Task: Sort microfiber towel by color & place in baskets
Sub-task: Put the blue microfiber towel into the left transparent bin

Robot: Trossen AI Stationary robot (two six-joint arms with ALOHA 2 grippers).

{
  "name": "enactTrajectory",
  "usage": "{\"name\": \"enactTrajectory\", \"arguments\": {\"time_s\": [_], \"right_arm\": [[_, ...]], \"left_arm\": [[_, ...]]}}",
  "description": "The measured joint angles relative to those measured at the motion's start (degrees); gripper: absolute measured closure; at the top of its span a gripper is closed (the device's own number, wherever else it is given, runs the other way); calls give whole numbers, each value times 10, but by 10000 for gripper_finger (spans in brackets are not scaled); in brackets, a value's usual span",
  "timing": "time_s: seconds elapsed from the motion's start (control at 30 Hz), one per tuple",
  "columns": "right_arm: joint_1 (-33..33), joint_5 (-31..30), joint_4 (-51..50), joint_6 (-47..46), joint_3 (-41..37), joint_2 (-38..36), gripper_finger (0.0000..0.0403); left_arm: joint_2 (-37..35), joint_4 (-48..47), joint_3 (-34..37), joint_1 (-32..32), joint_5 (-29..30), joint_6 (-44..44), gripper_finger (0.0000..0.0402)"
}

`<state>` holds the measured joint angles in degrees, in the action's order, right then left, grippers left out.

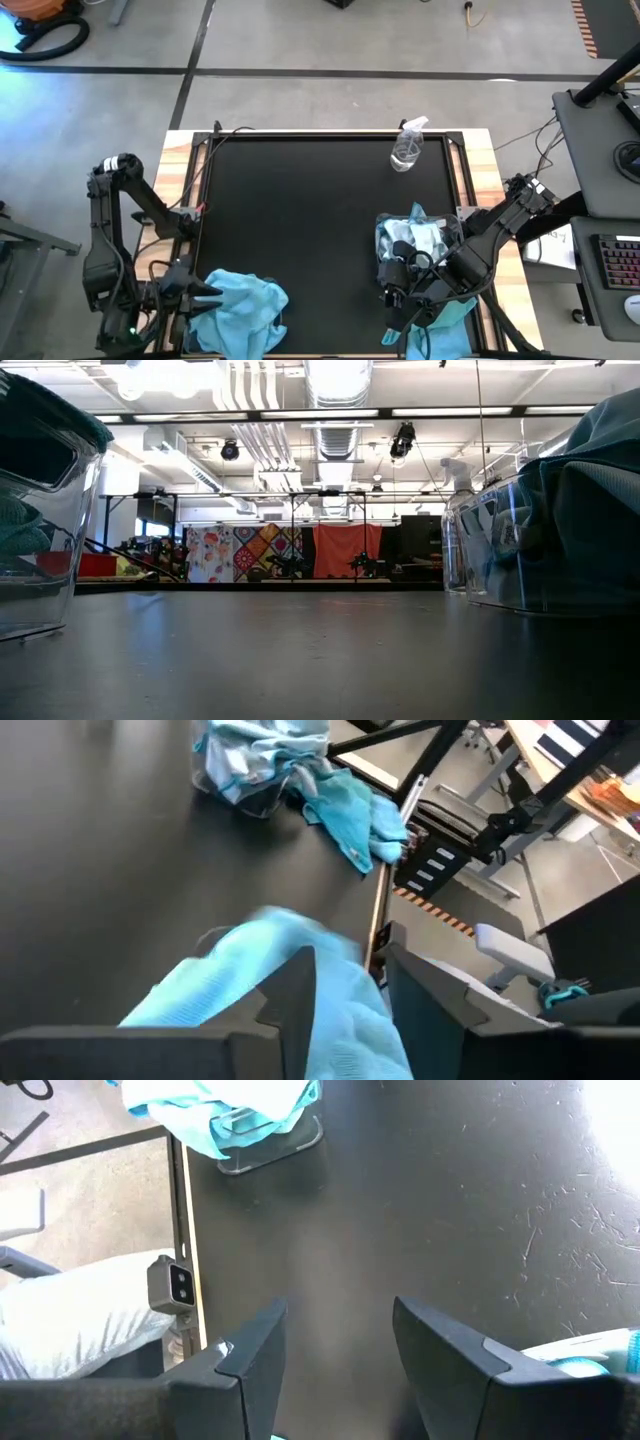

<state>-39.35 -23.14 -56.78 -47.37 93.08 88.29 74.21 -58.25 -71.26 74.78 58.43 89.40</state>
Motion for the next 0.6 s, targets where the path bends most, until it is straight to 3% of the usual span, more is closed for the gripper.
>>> {"name": "enactTrajectory", "arguments": {"time_s": [0.17, 0.4, 0.6], "right_arm": [[0, 0, 0, 0, 0, 0, 225], [0, 0, 0, 3, 0, 0, 225], [0, 0, 0, 7, 0, 0, 225]], "left_arm": [[0, 4, -39, -1, 2, -73, 271], [0, 0, -69, -35, 81, -175, 271], [-1, -2, -79, -109, 35, -261, 272]]}}
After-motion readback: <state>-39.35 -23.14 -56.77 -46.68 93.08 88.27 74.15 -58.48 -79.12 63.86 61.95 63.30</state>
